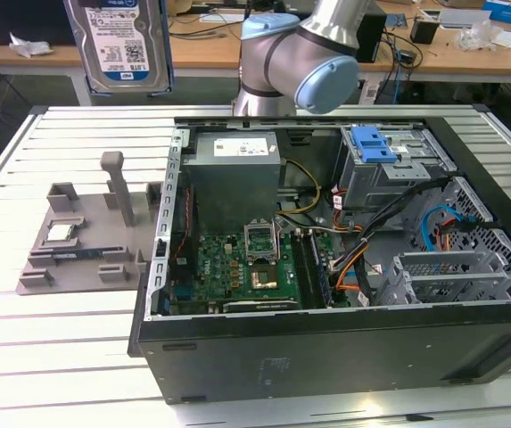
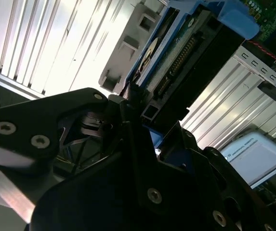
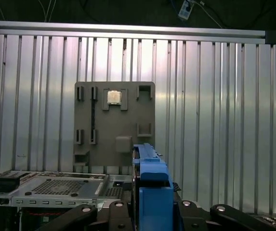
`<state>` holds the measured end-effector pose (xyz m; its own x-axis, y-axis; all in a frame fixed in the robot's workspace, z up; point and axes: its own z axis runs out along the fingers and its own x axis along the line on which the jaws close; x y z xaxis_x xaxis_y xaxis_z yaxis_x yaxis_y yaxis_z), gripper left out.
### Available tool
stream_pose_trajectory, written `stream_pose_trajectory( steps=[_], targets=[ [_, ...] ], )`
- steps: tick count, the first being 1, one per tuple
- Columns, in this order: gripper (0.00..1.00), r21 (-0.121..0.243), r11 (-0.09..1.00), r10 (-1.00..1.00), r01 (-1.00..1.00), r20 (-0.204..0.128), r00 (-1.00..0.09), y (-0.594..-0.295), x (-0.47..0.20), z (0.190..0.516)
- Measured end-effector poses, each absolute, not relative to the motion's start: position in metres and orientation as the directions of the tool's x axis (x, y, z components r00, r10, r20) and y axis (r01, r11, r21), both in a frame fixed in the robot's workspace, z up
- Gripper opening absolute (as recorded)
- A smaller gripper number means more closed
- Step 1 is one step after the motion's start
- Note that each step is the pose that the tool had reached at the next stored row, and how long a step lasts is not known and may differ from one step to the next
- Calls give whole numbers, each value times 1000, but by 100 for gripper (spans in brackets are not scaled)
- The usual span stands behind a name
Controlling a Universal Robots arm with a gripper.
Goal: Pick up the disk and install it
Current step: 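Pick up the disk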
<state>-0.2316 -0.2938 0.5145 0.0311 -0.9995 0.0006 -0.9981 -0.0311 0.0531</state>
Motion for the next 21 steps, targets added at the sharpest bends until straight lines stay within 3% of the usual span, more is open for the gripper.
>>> stream_pose_trajectory(
  steps=[21],
  targets=[
    [37,53,-31,-1000,-998,1,31,-319,-192,514]
  ],
)
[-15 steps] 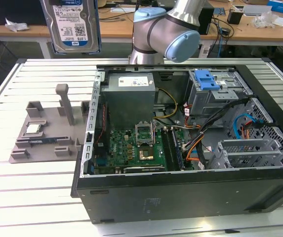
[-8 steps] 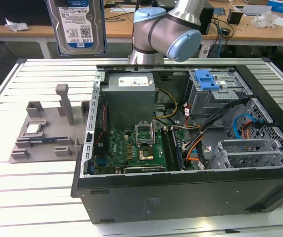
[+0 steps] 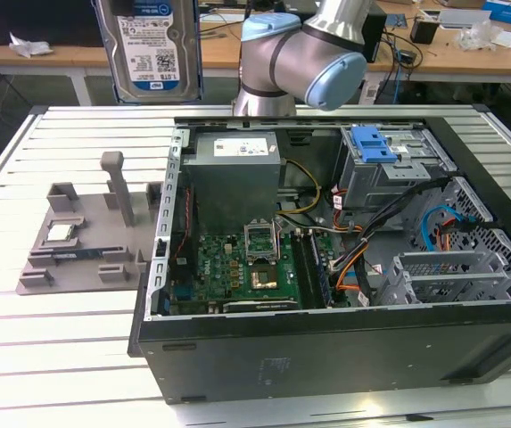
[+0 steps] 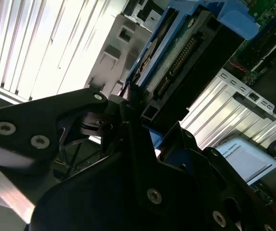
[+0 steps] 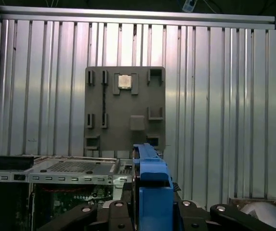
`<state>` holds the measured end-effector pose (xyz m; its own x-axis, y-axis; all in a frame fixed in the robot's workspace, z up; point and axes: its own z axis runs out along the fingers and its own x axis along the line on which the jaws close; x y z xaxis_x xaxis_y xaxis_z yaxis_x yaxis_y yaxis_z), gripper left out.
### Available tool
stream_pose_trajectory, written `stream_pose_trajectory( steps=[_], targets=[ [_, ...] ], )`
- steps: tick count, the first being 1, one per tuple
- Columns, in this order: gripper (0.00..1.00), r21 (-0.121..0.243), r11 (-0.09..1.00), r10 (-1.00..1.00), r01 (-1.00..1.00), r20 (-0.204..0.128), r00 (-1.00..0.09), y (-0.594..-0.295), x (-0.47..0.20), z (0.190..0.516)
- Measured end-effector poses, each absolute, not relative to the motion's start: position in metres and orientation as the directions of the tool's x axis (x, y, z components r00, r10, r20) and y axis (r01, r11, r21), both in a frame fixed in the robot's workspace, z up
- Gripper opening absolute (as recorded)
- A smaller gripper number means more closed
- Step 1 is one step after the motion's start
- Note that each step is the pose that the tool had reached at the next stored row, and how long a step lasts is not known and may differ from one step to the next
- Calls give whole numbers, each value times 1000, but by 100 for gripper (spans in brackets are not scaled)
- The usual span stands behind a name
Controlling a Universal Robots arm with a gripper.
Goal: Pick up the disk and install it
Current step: 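Pick up the disk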
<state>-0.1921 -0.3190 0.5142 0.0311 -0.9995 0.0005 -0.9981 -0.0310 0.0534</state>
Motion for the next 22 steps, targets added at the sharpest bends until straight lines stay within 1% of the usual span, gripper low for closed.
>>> stream_pose_trajectory(
  steps=[22],
  targets=[
    [37,54,-31,-1000,-998,1,31,-344,-156,514]
  ],
)
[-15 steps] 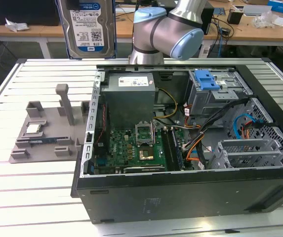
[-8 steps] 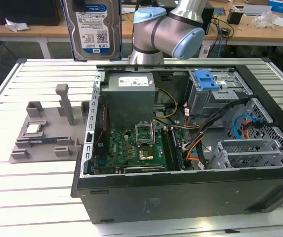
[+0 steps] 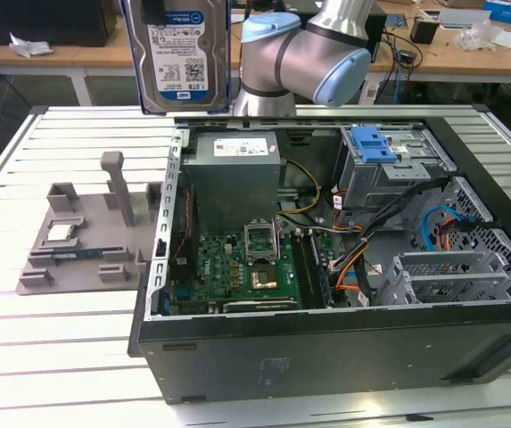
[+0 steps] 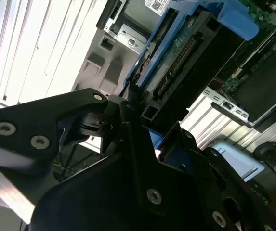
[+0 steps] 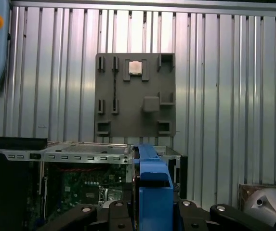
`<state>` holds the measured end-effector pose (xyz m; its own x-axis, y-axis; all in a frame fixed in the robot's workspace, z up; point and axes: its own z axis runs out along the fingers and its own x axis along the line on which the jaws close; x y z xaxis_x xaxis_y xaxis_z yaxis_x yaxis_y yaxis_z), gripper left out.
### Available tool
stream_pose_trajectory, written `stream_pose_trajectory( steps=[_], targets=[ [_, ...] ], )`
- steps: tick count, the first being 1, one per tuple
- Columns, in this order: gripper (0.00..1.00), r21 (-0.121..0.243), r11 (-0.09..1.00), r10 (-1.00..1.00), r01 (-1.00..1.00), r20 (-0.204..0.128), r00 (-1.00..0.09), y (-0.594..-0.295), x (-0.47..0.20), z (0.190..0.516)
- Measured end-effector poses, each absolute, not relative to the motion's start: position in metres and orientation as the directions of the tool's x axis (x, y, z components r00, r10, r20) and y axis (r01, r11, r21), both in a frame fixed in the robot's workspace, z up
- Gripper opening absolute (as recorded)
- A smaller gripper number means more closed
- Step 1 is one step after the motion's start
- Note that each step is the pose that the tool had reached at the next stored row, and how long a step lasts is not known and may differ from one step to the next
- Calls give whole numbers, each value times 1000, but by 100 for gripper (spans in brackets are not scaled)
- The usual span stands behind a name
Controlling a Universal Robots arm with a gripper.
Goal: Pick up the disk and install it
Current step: 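Pick up the disk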
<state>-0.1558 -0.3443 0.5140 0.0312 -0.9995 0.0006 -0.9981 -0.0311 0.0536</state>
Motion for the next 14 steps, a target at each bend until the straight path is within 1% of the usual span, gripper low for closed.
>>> stream_pose_trajectory(
  steps=[14],
  targets=[
    [37,54,-31,-1000,-998,1,31,-366,-132,514]
  ],
)
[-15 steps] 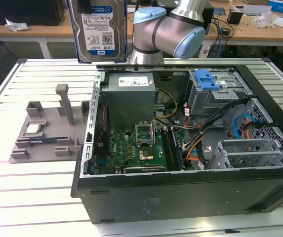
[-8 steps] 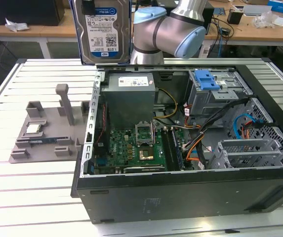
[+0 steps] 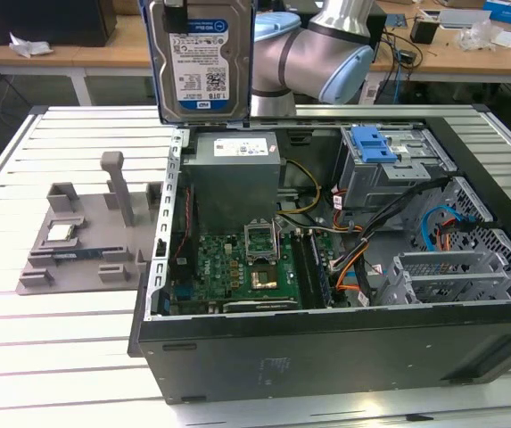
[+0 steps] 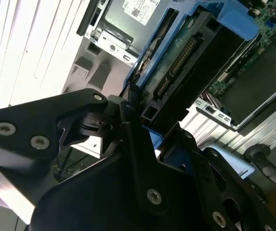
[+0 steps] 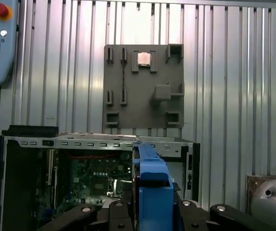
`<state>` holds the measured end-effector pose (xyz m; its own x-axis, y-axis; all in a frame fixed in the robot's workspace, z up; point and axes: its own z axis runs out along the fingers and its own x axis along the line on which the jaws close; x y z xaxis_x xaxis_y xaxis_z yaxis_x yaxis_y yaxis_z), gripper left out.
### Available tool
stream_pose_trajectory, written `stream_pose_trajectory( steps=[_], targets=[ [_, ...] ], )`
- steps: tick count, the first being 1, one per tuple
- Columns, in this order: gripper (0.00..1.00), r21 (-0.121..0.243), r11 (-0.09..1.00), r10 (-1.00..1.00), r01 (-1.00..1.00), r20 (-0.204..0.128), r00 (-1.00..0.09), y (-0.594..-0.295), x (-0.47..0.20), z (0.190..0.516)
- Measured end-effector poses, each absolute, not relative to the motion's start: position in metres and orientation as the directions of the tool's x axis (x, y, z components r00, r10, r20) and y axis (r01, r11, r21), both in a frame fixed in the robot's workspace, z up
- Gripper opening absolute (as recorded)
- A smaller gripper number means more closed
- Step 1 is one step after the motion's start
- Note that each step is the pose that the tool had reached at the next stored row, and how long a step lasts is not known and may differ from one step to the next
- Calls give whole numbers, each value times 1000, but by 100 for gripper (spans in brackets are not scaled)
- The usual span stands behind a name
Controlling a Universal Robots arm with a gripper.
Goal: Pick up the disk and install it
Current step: 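Pick up the disk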
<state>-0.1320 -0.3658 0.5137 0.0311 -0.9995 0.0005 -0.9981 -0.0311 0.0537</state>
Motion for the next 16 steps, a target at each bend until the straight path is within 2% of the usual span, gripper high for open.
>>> stream_pose_trajectory(
  steps=[16],
  targets=[
    [37,54,-31,-1000,-998,1,31,-386,-106,513]
  ],
)
